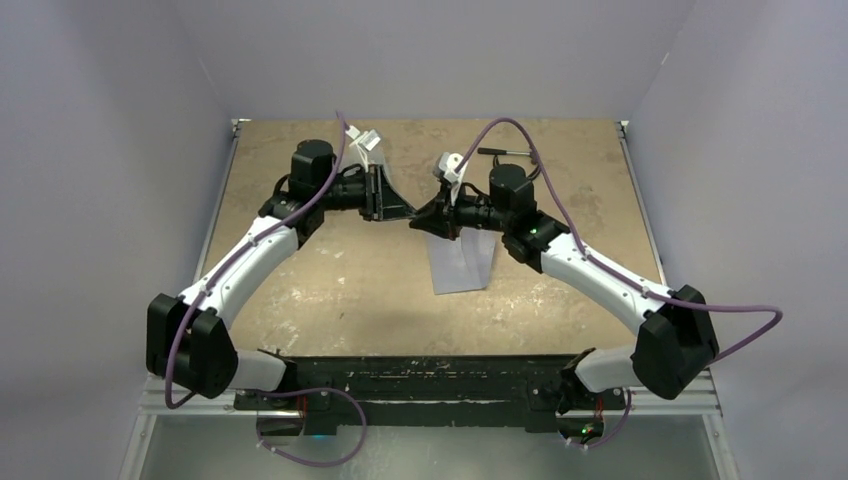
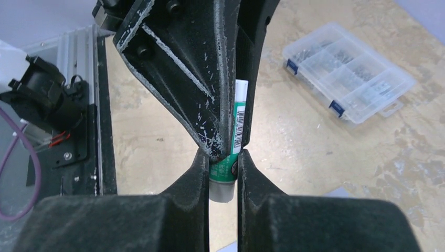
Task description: Place the letter into the envelope and seal it
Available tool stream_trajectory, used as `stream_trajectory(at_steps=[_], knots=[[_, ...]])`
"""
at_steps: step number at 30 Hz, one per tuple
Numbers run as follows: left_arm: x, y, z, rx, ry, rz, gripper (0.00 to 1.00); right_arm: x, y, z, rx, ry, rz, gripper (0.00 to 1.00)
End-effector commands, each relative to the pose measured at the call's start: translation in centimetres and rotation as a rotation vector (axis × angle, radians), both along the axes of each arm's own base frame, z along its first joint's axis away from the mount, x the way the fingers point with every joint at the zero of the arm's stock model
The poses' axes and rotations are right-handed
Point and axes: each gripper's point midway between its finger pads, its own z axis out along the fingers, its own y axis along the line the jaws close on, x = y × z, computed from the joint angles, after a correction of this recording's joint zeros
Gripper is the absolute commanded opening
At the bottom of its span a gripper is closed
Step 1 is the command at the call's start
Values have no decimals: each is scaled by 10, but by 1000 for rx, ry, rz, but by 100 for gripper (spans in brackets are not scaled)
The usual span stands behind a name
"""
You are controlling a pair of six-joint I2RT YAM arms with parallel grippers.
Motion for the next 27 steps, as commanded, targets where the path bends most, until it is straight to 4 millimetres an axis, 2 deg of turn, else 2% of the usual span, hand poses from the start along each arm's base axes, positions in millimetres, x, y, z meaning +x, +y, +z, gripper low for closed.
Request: stream_trajectory(at_steps=[1,6,10,15,18,21,23,25,27], knots=[[5,-10,57,-109,-188,45,4,-2,10,38,121,-20,-13,0],[15,-6,74,-191,-291,201,3,-3,22,53,252,136,-17,0],[19,1,87,-263,-384,278,0,-17,28,82,442,215,23,0],[20,3,83,-288,-432,302,0,-33,27,108,552,242,95,1],[21,1,78,-262,-461,283,0,-30,28,106,521,234,81,14],[23,4,73,-181,-518,279,0,-21,21,97,456,233,-7,37],[26,11,69,-99,-583,288,0,-11,9,89,403,205,-114,49],[20,14,72,-47,-657,254,0,-20,-3,93,348,118,-117,57],[9,14,74,-15,-722,185,0,-30,-16,106,317,15,-116,62]])
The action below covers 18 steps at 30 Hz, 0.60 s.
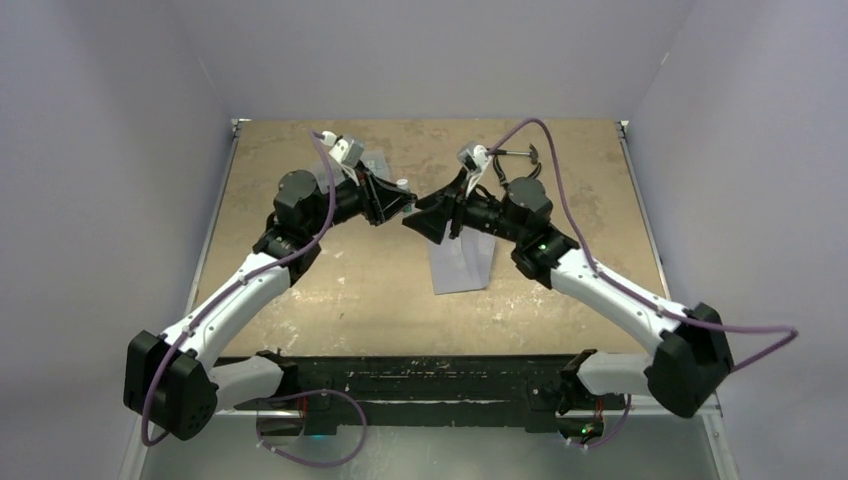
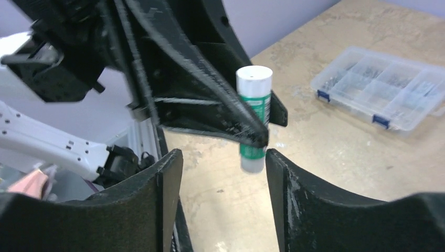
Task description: Place the letter into the envelope and seal it
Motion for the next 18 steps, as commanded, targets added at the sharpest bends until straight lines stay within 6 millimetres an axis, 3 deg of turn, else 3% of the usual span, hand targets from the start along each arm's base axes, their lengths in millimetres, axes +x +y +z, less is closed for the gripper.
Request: stream_trajectory(at_steps=[1,5,8,10,14,18], knots=[[-15,5,28,142,-270,-65,0,-27,-31,59,-26,-257,-38,64],[-42,-8,31,179,-346,-277,0,-23,-39,82,-16,-250,-101,64],[-60,-14,27,186,-372,-427,0,-12,-28,87,-17,-198,-94,60],[-73,-17,28,176,-383,-523,0,-16,-18,86,-12,-188,-26,59],[-81,-17,30,176,-387,-581,0,-16,-12,85,-28,-191,6,58],[-82,-17,32,179,-393,-581,0,-34,-9,78,-62,-220,112,57]])
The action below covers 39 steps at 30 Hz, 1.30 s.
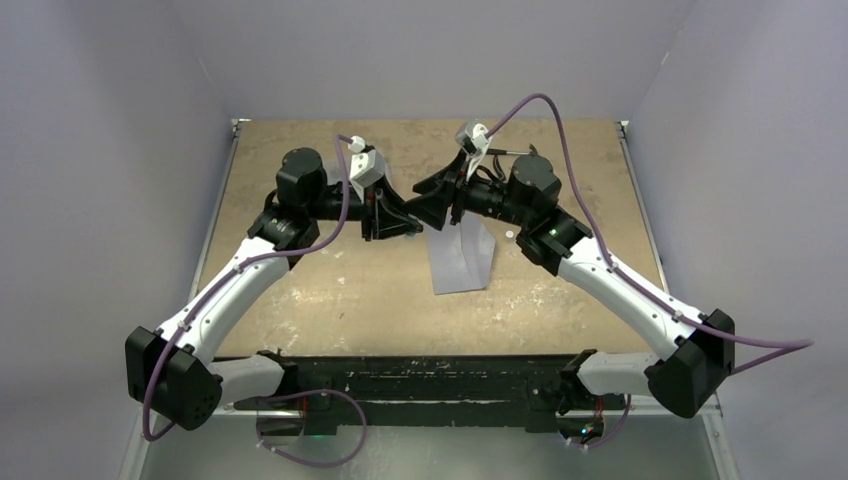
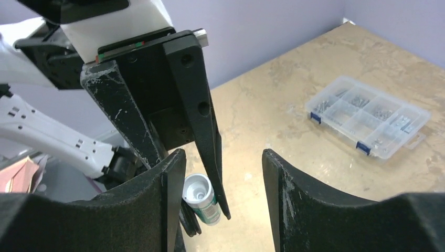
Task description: Place the letter into the envelope and seal it
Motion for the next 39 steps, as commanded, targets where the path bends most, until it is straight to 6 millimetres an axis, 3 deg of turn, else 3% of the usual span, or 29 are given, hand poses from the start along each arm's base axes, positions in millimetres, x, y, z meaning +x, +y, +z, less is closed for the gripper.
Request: stream_trajectory(at_steps=[1,8,13,20,27,32,36,39], knots=[[-13,1,20,-19,-87,-82,0,-28,0,18,-13,-74,132,57],[-4,1,18,-16,-75,-25,0,-36,0,2,-39,-35,162,55],[4,3,29,-48,-91,53,0,-28,2,-5,-48,15,132,44],[25,12,41,-105,-101,239,0,-8,5,-26,-71,182,38,45],[29,13,43,-122,-110,265,0,10,19,-43,-121,310,19,17],[48,19,40,-118,-58,380,0,14,18,-28,-59,324,-21,2],[61,22,22,-75,15,445,26,19,16,-13,27,379,-76,0],[67,23,5,-48,80,478,32,23,15,-8,67,396,-102,0]])
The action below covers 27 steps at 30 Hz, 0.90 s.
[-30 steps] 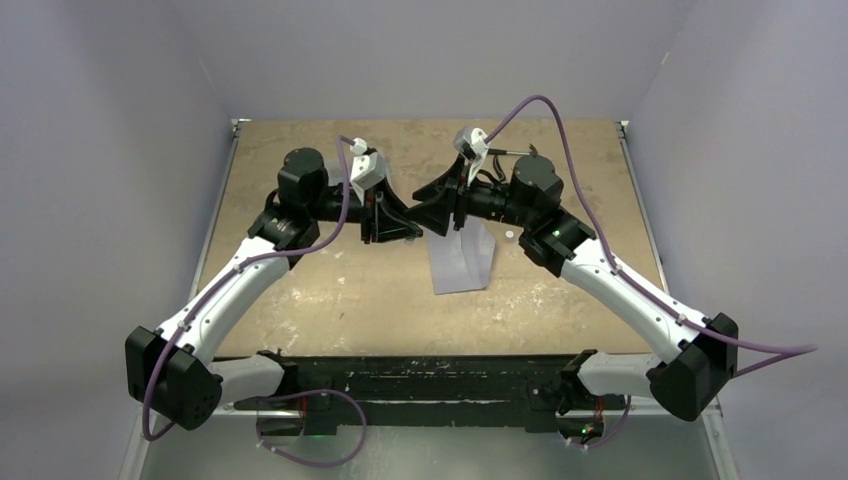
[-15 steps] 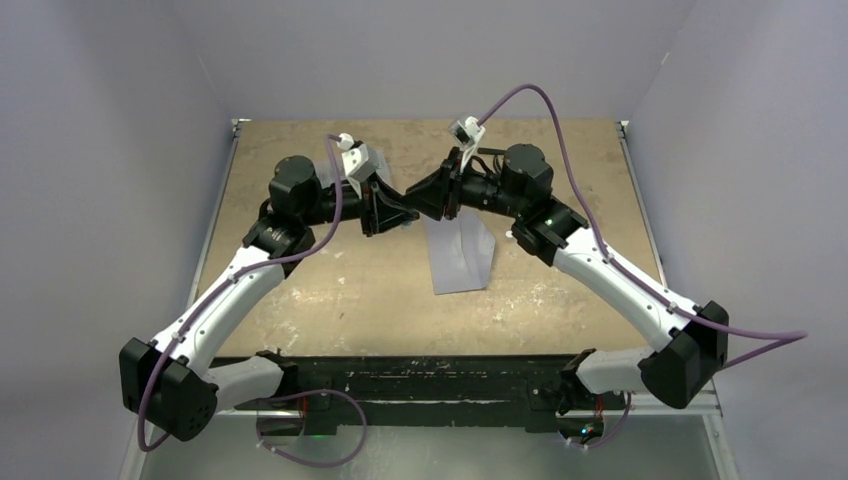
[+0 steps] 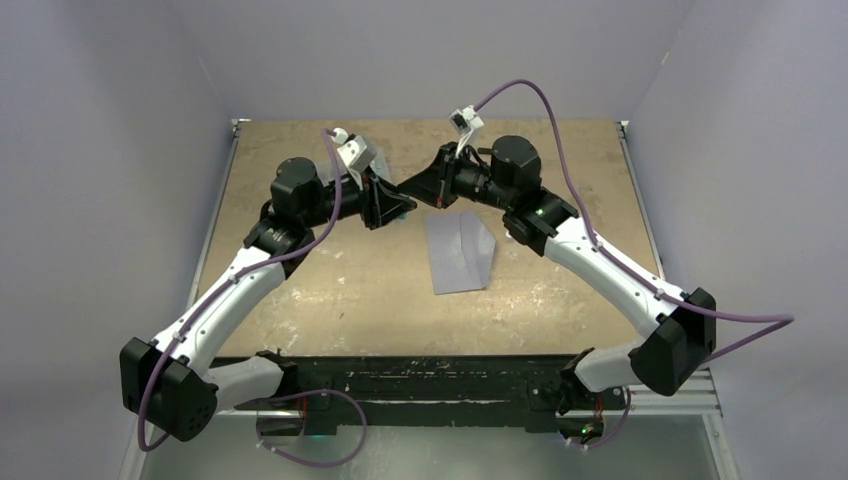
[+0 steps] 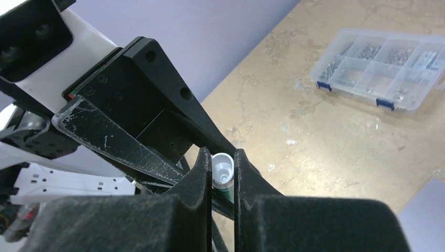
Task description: Place the letter into the envelope and seal it
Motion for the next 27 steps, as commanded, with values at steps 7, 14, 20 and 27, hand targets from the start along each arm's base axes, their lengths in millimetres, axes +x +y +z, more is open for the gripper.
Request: stream_trajectory(at_steps=[7,14,20,27], knots=[[22,3,-20,15,83,103,38,0,-4,5,94,115,-79,0],[14,-2,-38,54,133,43,32,7,-10,5,99,112,-113,1],[6,-8,-39,46,138,-28,24,10,-14,8,107,102,-135,2],[-3,-10,-43,52,148,-80,37,14,-18,9,122,101,-155,2]])
